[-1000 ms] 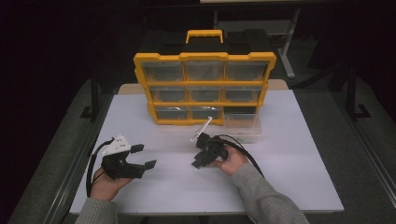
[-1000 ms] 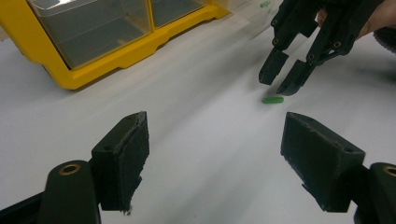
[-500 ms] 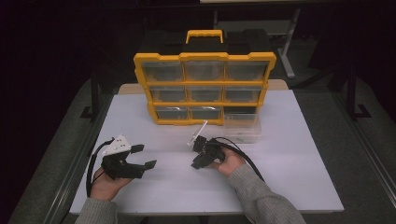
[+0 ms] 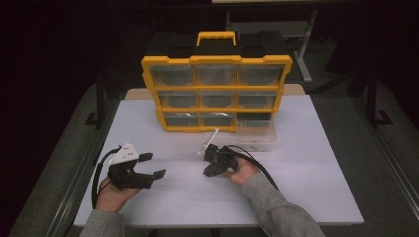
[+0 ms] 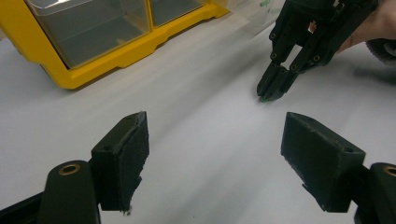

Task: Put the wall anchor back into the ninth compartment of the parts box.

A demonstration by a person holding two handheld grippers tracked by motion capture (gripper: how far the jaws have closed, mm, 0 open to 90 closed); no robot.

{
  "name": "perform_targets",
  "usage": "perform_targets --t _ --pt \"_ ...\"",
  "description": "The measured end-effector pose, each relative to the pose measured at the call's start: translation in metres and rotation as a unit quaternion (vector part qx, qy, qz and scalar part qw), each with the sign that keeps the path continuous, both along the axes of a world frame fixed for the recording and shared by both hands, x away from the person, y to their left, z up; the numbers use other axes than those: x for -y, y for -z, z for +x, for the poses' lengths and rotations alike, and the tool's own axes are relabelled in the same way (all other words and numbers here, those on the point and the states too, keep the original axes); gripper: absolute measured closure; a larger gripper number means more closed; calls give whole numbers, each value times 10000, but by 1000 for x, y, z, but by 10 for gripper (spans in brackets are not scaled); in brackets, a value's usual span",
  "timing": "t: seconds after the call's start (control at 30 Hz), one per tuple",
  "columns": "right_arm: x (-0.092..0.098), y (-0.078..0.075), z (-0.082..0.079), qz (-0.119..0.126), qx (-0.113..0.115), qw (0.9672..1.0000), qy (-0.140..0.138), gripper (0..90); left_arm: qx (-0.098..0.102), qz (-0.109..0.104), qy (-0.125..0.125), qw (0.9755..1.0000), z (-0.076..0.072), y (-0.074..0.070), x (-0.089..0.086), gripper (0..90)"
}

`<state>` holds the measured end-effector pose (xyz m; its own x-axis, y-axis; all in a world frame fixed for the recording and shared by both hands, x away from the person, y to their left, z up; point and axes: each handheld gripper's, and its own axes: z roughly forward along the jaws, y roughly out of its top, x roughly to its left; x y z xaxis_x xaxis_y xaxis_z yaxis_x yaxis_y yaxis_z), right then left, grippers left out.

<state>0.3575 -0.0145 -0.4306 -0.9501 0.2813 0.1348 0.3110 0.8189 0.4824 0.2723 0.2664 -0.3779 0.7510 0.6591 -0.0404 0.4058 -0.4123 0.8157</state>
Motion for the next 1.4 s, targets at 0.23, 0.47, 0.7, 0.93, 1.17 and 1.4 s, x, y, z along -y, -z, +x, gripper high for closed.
perform_targets --t 0.23,0.47,0.7,0.93,1.17,1.4 --pt "3 0 5 89 -202 9997 -64 831 13 19 16 10000 0 0 -1 231" --pt "7 -4 8 56 -248 9996 -101 832 35 40 32 10000 0 -1 -1 231" --pt "23 -24 15 237 -228 9995 -20 832 -9 28 18 10000 0 -1 0 231" --pt "33 -45 21 388 -206 9990 1 831 24 -6 11 10000 0 -1 0 231" --pt "43 -63 27 489 -153 9987 19 832 16 0 11 10000 0 -1 0 231" --pt "52 -75 31 558 -170 9982 113 832 19 7 14 10000 0 0 0 231"
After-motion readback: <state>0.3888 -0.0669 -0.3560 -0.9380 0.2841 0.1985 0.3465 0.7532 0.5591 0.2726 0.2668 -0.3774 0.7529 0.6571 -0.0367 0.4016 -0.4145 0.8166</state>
